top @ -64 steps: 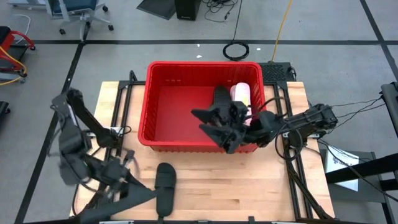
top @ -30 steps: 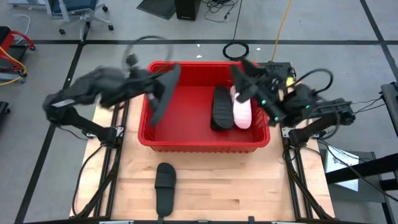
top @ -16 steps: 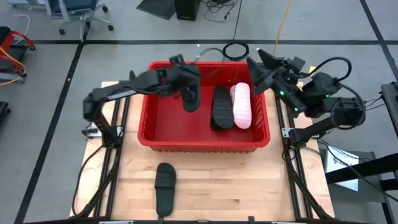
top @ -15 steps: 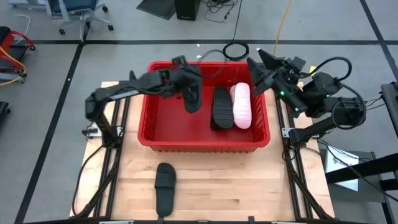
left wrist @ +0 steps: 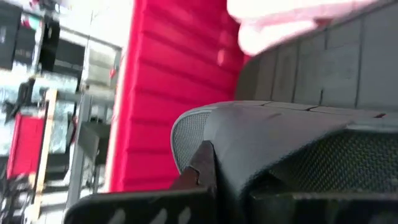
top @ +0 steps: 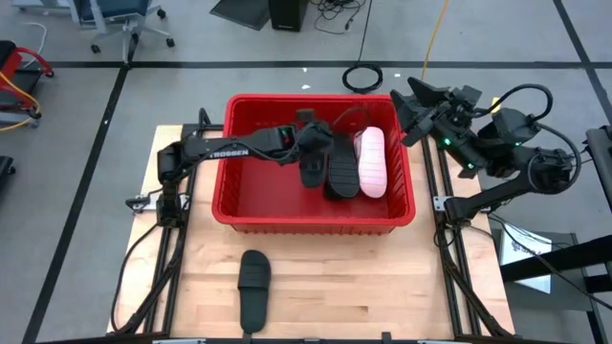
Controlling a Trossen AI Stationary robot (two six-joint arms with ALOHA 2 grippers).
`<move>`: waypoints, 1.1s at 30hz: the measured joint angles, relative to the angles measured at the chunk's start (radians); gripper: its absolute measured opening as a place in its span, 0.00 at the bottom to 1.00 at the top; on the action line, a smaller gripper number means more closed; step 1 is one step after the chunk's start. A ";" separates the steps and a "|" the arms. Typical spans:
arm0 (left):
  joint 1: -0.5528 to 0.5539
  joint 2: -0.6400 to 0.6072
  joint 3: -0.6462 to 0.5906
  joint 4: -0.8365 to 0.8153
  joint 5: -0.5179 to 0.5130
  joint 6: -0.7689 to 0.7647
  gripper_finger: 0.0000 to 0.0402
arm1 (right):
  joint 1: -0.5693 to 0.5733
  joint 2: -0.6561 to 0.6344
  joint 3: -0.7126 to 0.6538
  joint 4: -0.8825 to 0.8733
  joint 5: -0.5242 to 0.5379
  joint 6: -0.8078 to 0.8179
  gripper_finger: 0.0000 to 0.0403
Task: Pick and place slides into bin
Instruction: Put the black slide into the red bin
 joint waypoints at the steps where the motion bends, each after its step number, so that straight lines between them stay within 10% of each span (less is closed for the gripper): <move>1: 0.002 0.000 -0.020 0.035 0.009 0.013 0.00 | 0.000 -0.004 0.000 -0.012 0.000 0.005 0.86; 33: 0.097 0.072 -0.366 0.425 0.141 0.066 0.00 | 0.000 -0.011 0.000 -0.041 0.077 0.055 0.86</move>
